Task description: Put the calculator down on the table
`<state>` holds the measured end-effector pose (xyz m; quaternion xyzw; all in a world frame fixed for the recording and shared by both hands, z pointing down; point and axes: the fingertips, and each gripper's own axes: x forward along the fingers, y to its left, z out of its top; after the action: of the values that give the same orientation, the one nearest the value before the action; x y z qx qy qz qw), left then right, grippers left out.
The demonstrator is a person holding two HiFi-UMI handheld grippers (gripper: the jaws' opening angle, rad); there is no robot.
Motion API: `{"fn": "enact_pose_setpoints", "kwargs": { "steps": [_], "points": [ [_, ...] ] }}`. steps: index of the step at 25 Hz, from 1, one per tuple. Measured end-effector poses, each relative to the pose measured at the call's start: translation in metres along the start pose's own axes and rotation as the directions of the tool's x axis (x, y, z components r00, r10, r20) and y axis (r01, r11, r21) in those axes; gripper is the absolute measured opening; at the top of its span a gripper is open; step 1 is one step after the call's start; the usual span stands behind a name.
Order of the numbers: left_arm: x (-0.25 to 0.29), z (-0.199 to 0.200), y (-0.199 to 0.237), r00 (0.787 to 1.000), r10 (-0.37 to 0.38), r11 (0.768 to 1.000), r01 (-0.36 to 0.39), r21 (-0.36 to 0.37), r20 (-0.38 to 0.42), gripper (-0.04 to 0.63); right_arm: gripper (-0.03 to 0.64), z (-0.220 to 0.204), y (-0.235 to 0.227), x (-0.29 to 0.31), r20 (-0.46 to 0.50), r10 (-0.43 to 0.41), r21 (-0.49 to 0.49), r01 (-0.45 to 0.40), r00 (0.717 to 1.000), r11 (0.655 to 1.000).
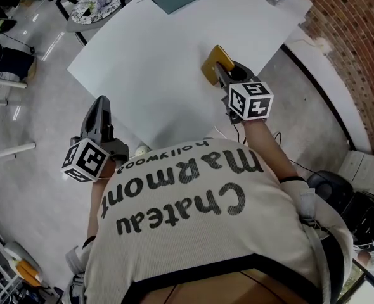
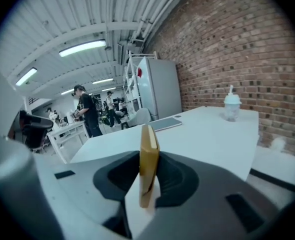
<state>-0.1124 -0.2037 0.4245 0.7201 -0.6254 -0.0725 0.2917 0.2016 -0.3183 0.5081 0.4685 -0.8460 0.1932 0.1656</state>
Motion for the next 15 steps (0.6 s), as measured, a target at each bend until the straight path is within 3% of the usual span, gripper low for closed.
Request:
{"fn": "enact_pose_setpoints", "kwargs": {
  "steps": [6,15],
  "points": [
    [-0.002,-0.003,0.001,1.0,0.0,1.0,0.0,-0.004,-0.001,0.002,0.12,-0.012,-0.033,-0.009,0.003,-0.065,0.171,0.064,0.998,0.983],
    [-0.008,-0.005,-0.003,1.0,0.013,1.0,-0.013,-0.005,0.008,0.002,0.186,-0.031,-0.06,-0.011,-0.05,-0.143,0.167,0.149,0.988,0.975]
  ]
}}
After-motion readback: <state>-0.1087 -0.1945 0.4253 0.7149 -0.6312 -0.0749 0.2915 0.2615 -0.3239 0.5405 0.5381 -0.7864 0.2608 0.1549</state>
